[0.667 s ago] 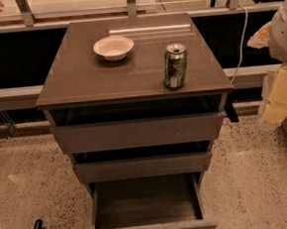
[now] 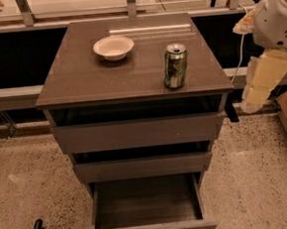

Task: Place green can into bottom drawer

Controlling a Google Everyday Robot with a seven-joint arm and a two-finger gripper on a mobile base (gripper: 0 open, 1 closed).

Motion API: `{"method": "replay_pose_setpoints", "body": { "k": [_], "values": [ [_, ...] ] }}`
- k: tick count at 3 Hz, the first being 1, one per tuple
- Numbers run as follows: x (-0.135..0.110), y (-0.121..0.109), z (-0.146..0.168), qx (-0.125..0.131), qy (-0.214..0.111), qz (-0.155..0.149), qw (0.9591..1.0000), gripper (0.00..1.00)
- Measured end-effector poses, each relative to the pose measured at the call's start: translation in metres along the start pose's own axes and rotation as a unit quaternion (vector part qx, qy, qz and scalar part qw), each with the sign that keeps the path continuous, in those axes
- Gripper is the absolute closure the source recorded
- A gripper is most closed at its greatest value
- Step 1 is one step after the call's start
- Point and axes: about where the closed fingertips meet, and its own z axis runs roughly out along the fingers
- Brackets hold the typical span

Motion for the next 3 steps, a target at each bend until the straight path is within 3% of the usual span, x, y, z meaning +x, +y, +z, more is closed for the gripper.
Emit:
{"method": "replay_pose_setpoints", "body": {
  "k": [1,2,3],
  "values": [
    [-0.024,-0.058,0.014,0.034,-0.075,-0.018,0.9964,0.0],
    [-0.052,-0.101,0.04,0.046,-0.195,-0.006,0.9798,0.0],
    [-0.064,-0.126,0.053,0.057,-0.307,0.04,0.949,0.0]
  ]
}}
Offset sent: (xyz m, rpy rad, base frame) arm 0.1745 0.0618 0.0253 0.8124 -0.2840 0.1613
